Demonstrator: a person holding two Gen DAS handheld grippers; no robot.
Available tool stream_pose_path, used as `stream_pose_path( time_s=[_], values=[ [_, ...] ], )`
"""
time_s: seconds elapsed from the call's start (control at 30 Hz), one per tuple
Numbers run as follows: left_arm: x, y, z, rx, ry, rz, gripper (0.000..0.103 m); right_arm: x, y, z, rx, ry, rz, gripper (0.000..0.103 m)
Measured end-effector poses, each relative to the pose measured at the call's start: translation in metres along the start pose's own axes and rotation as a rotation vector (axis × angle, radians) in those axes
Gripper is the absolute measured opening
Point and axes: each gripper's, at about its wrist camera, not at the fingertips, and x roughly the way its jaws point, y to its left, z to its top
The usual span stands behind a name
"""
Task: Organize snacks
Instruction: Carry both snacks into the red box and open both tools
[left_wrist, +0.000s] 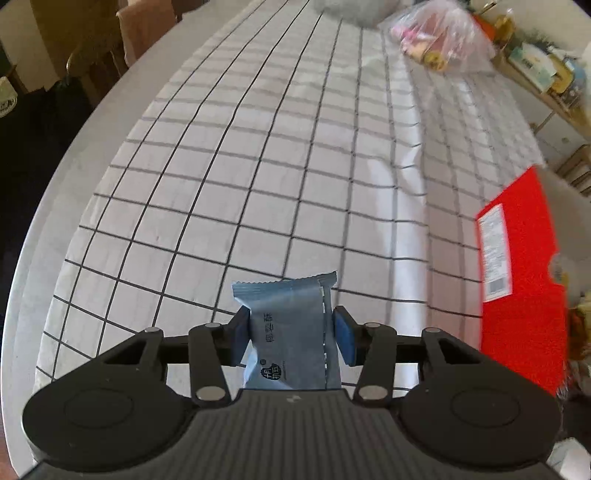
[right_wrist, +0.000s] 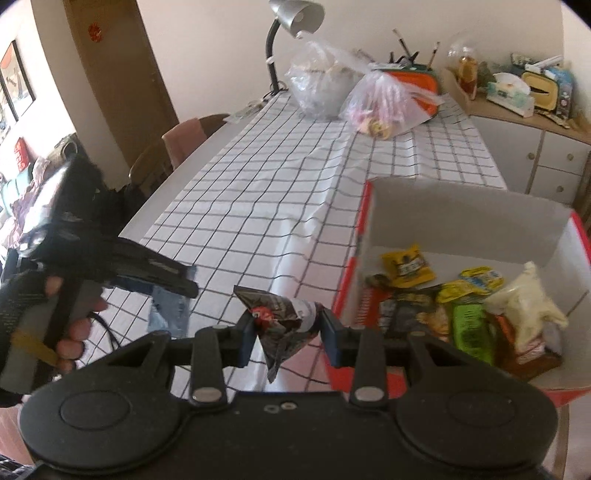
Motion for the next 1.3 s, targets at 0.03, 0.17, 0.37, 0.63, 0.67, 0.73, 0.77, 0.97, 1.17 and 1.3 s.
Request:
stream_pose_path(
  time_s=[0.03, 0.17, 0.37, 0.63, 0.67, 0.73, 0.77, 0.97, 1.17, 1.3],
  values=[
    [-0.005, -0.003, 0.0, 0.004, -0.011, -0.007, 0.046, -0.004, -0.004, 0.0, 0.002, -0.007, -0.002, 0.035],
    [-0.031, -0.019, -0.001, 0.015, -0.062, -0.031, 0.046, -0.018, -0.022, 0.001, 0.018, -0.035, -0.008, 0.035],
    [-0.062, -0.051, -0.003, 0.05, -0.116, -0.078, 0.046, -0.037, -0.053, 0.002, 0.046, -0.072, -0.026, 0.035],
    [-0.083, -0.108, -0.009, 0.143, -0.14, -0.136, 0.046, -0.061, -0.097, 0.001, 0.074, -0.112, -0.08, 0.035],
    [-0.083, -0.115, -0.01, 0.155, -0.14, -0.143, 0.047, -0.064, -0.103, 0.001, 0.075, -0.115, -0.087, 0.035],
    [-0.085, -0.13, -0.011, 0.184, -0.137, -0.161, 0.047, -0.068, -0.114, 0.002, 0.08, -0.121, -0.101, 0.035],
    [-0.086, -0.14, -0.011, 0.204, -0.137, -0.172, 0.047, -0.069, -0.12, 0.002, 0.083, -0.123, -0.109, 0.035],
    [-0.081, -0.19, -0.012, 0.308, -0.12, -0.209, 0.047, -0.065, -0.153, 0.008, 0.098, -0.12, -0.159, 0.035],
    [-0.067, -0.225, -0.003, 0.351, -0.106, -0.204, 0.047, -0.048, -0.173, 0.019, 0.099, -0.105, -0.186, 0.035],
    [-0.055, -0.243, 0.006, 0.373, -0.097, -0.187, 0.047, -0.029, -0.183, 0.027, 0.102, -0.074, -0.193, 0.035]
  ],
)
